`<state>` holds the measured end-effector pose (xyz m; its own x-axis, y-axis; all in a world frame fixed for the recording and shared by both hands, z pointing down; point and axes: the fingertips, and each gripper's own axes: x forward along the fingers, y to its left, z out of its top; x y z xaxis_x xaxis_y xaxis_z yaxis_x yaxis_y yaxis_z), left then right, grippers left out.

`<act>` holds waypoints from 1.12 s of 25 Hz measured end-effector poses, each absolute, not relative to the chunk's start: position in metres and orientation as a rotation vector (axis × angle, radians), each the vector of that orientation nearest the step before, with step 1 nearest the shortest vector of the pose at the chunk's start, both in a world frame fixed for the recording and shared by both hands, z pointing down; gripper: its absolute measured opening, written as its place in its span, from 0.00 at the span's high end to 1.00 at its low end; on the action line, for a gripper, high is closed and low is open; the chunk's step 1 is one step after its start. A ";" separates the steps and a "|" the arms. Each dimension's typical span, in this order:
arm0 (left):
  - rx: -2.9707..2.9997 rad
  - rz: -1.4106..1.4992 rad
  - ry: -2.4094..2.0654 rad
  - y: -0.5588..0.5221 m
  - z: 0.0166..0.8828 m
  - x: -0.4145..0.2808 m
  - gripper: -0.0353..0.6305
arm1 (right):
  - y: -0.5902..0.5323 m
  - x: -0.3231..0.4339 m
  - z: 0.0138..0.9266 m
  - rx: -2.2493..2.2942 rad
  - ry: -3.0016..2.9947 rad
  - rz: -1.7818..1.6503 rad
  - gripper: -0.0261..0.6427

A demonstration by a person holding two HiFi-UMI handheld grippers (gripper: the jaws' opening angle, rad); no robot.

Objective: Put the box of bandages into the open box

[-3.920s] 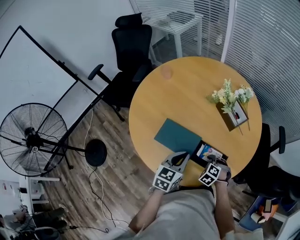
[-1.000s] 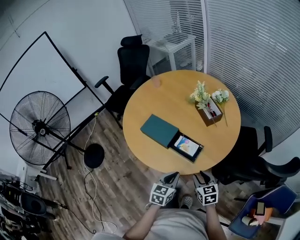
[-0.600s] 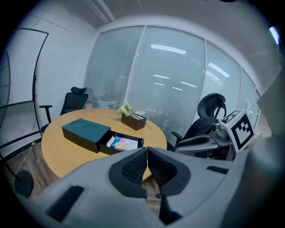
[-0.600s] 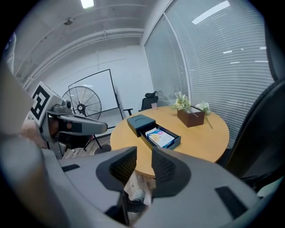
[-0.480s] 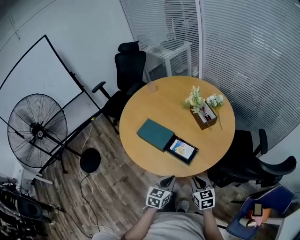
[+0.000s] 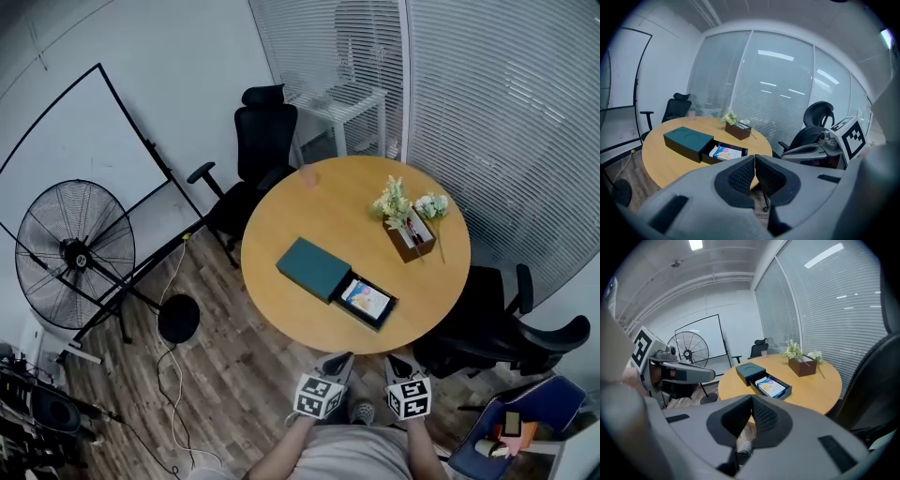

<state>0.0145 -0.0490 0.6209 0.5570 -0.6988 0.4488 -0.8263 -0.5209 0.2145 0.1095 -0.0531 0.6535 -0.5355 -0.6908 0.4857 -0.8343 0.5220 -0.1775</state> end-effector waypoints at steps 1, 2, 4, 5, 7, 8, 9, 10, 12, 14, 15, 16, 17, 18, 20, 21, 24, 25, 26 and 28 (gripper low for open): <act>2.393 0.433 -1.241 -0.048 0.621 0.013 0.93 | -0.052 0.108 0.653 1.257 -2.416 0.559 0.97; 2.392 0.432 -1.245 -0.046 0.621 0.012 0.93 | -0.052 0.106 0.653 1.250 -2.421 0.555 0.97; 2.386 0.426 -1.257 -0.045 0.620 0.009 0.93 | -0.049 0.102 0.653 1.233 -2.426 0.543 0.97; 2.382 0.421 -1.265 -0.045 0.619 0.008 0.93 | -0.048 0.101 0.652 1.223 -2.427 0.537 0.97; 2.375 0.409 -1.278 -0.045 0.618 0.006 0.93 | -0.045 0.100 0.653 1.209 -2.427 0.528 0.97; 2.373 0.403 -1.282 -0.045 0.618 0.006 0.93 | -0.044 0.100 0.653 1.206 -2.426 0.526 0.97; 2.372 0.399 -1.284 -0.045 0.617 0.006 0.93 | -0.043 0.100 0.654 1.203 -2.424 0.524 0.97; 2.372 0.397 -1.285 -0.044 0.618 0.006 0.93 | -0.042 0.101 0.655 1.201 -2.421 0.521 0.97; 2.372 0.394 -1.286 -0.043 0.620 0.007 0.93 | -0.040 0.103 0.656 1.200 -2.418 0.514 0.97; 2.371 0.390 -1.290 -0.043 0.621 0.007 0.93 | -0.038 0.105 0.656 1.205 -2.418 0.500 0.97; 2.370 0.387 -1.293 -0.043 0.621 0.006 0.93 | -0.038 0.105 0.655 1.208 -2.417 0.495 0.97; 2.368 0.384 -1.296 -0.043 0.620 0.004 0.93 | -0.037 0.106 0.654 1.211 -2.416 0.494 0.97; 2.366 0.380 -1.298 -0.043 0.620 0.004 0.93 | -0.037 0.106 0.654 1.214 -2.415 0.497 0.97; 2.365 0.376 -1.300 -0.042 0.620 0.003 0.93 | -0.037 0.107 0.654 1.216 -2.414 0.499 0.97; 2.364 0.369 -1.304 -0.043 0.619 0.003 0.93 | -0.036 0.107 0.654 1.217 -2.413 0.498 0.97; 2.364 0.367 -1.306 -0.043 0.619 0.002 0.93 | -0.036 0.107 0.654 1.216 -2.413 0.496 0.97; 2.364 0.361 -1.316 -0.043 0.618 -0.001 0.93 | -0.036 0.106 0.654 1.214 -2.412 0.491 0.97; 2.363 0.360 -1.322 -0.042 0.618 -0.002 0.93 | -0.036 0.105 0.654 1.213 -2.413 0.492 0.97; 2.360 0.359 -1.330 -0.042 0.618 -0.004 0.93 | -0.037 0.105 0.654 1.211 -2.414 0.493 0.97; 2.351 0.359 -1.344 -0.042 0.619 -0.009 0.93 | -0.037 0.101 0.654 1.204 -2.417 0.494 0.97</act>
